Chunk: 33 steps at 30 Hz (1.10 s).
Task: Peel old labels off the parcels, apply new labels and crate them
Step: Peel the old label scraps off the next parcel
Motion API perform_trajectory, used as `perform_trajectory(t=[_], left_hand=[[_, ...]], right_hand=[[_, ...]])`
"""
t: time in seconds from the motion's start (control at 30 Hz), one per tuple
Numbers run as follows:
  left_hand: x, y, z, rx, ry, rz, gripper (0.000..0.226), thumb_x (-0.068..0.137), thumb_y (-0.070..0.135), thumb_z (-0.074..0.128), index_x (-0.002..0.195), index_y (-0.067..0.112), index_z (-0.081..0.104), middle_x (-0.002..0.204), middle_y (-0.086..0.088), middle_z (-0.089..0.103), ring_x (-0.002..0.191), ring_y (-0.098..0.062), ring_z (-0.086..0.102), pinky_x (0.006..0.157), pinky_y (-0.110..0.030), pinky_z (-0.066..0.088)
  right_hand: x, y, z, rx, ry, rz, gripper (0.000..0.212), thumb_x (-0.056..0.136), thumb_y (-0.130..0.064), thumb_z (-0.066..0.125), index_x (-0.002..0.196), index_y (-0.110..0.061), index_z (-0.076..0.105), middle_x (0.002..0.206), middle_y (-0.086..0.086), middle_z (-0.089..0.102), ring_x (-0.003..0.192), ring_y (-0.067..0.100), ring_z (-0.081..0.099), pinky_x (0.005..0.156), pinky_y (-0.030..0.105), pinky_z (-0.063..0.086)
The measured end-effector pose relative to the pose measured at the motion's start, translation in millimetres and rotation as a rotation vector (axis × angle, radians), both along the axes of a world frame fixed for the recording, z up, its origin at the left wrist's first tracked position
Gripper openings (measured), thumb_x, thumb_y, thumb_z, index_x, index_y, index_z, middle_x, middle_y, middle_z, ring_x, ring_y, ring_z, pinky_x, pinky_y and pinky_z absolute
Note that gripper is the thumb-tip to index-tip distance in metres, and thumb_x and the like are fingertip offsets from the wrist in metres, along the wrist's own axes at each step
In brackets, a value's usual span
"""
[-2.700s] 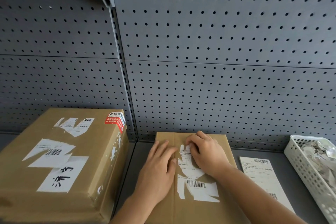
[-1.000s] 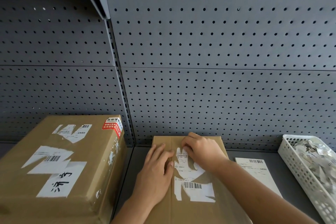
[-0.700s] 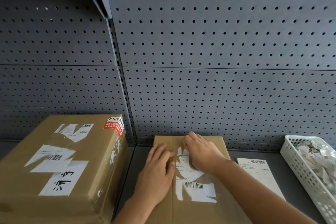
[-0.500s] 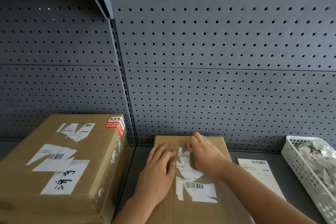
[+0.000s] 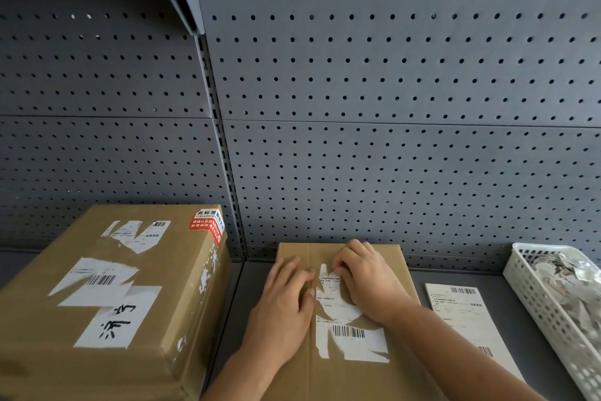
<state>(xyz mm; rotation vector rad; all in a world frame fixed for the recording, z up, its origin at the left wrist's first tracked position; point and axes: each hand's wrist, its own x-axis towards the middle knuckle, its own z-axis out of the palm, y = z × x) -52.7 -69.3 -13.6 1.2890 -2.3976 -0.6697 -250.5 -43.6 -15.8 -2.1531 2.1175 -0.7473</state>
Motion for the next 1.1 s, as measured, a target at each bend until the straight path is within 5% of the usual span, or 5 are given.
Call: perform_trajectory(t=[0.37, 0.5, 0.67, 0.93, 1.1], left_hand=[[0, -1, 0, 0.013, -0.027, 0.003, 0.038, 0.107, 0.043, 0.036, 0.144, 0.047, 0.039, 0.161, 0.03, 0.009, 0.148, 0.007, -0.012, 0.111, -0.036, 0.037], [1, -2, -1, 0.012, -0.022, 0.002, 0.037, 0.106, 0.043, 0.036, 0.143, 0.047, 0.04, 0.161, 0.03, 0.009, 0.148, 0.008, -0.013, 0.112, -0.038, 0.038], [1, -1, -1, 0.011, -0.02, 0.003, 0.037, 0.107, 0.043, 0.036, 0.143, 0.046, 0.041, 0.161, 0.03, 0.009, 0.148, 0.008, -0.013, 0.11, -0.038, 0.039], [2, -1, -1, 0.025, -0.018, 0.01, 0.037, 0.106, 0.044, 0.035, 0.142, 0.047, 0.041, 0.161, 0.03, 0.01, 0.148, 0.008, -0.012, 0.11, -0.042, 0.039], [2, 0, 0, 0.017, -0.014, 0.004, 0.037, 0.107, 0.042, 0.035, 0.142, 0.046, 0.042, 0.161, 0.029, 0.011, 0.149, 0.007, -0.011, 0.11, -0.039, 0.039]], right_hand=[[8, 23, 10, 0.0, -0.05, 0.034, 0.009, 0.1, -0.018, 0.047, 0.096, -0.023, 0.053, 0.093, -0.018, 0.054, 0.09, 0.009, 0.048, 0.083, 0.028, 0.04], [11, 36, 13, 0.014, -0.134, 0.038, 0.01, 0.101, -0.017, 0.045, 0.099, -0.022, 0.053, 0.087, -0.019, 0.055, 0.083, 0.005, 0.048, 0.074, 0.016, 0.033], [11, 53, 19, 0.024, -0.274, 0.033, 0.005, 0.101, -0.018, 0.05, 0.098, -0.021, 0.052, 0.08, -0.019, 0.06, 0.077, 0.007, 0.056, 0.063, 0.017, 0.041], [13, 73, 28, 0.019, -0.468, 0.032, 0.016, 0.1, -0.014, 0.053, 0.092, -0.027, 0.053, 0.079, -0.005, 0.061, 0.059, 0.008, 0.044, 0.059, 0.023, 0.038], [12, 79, 30, 0.014, -0.609, -0.011, 0.028, 0.099, -0.01, 0.051, 0.093, -0.037, 0.056, 0.076, 0.004, 0.059, 0.064, 0.025, 0.046, 0.058, 0.029, 0.04]])
